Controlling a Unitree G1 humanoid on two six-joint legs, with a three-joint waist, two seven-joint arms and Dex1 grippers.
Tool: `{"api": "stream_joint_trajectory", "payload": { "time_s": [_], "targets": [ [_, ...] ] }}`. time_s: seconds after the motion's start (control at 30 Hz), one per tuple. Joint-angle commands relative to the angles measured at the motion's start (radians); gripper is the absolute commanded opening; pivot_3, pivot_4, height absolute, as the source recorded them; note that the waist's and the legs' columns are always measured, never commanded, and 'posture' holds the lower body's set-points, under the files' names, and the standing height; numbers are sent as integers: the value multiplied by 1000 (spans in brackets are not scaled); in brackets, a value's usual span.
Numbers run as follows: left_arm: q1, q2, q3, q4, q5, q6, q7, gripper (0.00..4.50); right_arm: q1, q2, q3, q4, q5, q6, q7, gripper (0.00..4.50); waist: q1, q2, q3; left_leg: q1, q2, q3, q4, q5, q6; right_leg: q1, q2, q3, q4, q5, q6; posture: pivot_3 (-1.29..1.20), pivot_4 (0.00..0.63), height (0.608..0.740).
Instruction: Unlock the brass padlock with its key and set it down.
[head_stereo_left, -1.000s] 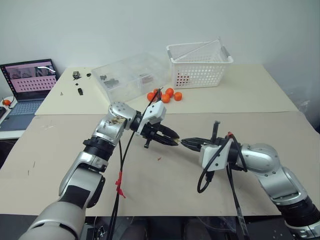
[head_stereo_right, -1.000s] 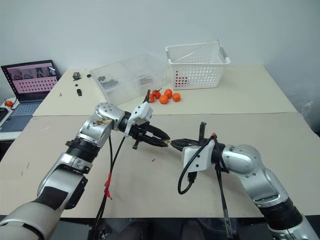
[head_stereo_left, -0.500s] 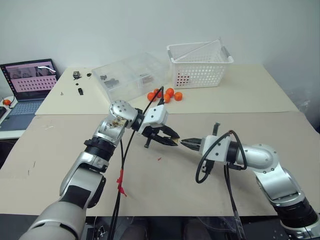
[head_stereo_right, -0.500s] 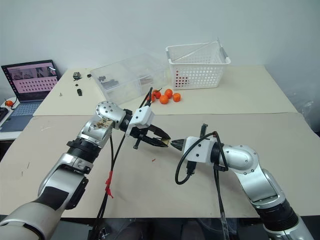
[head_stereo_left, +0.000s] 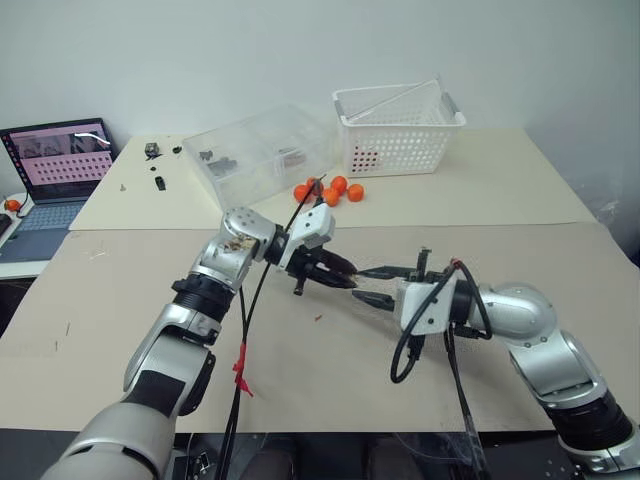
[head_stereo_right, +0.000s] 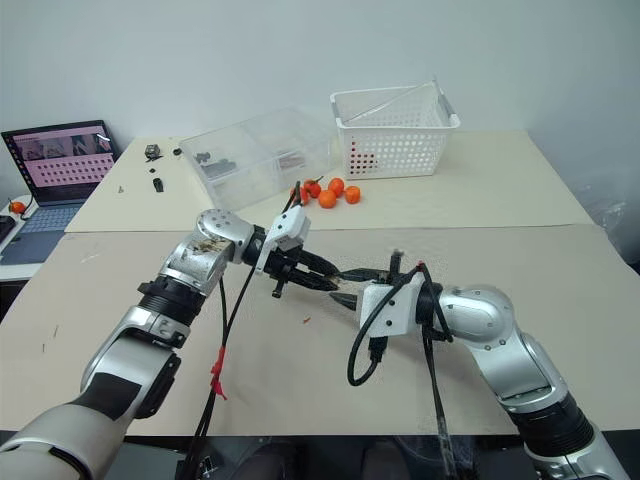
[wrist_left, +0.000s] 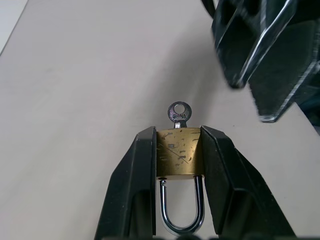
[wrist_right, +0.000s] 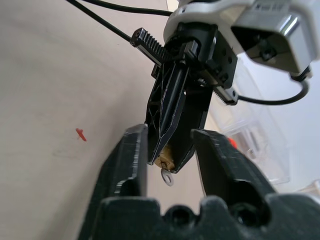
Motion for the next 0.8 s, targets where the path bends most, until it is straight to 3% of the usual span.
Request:
{"api": "stream_joint_trajectory", "payload": {
  "time_s": [0.03, 0.23, 0.4, 0.8],
  "targets": [
    [-45, 15, 10, -16, -4, 0, -14, 784, 45, -34, -30, 43, -28, -133, -23, 2576, 2, 0, 0, 0, 0, 0, 0, 0, 0, 0, 0, 0, 0, 0, 0, 0, 150, 740],
    [-52, 25, 17, -30, -40, 76, -53, 784, 66, -34, -33, 75, -51, -209, -44, 2576, -3, 0, 0, 0, 0, 1, 0, 0, 0, 0, 0, 0, 0, 0, 0, 0, 150, 740],
    [-31, 114, -57, -137, -210, 223, -143, 784, 47, -25, -43, 88, -68, -252, -75, 2576, -15, 0, 0, 1, 1, 1, 0, 0, 0, 0, 1, 0, 1, 0, 0, 0, 150, 740],
    [-44, 204, -182, -141, -313, 187, -143, 784, 107, -41, -67, -79, -15, -217, -61, 2576, -20, 0, 0, 2, 0, -3, 0, -1, 3, 1, 1, 2, 1, 0, 0, 0, 150, 740]
  ]
}}
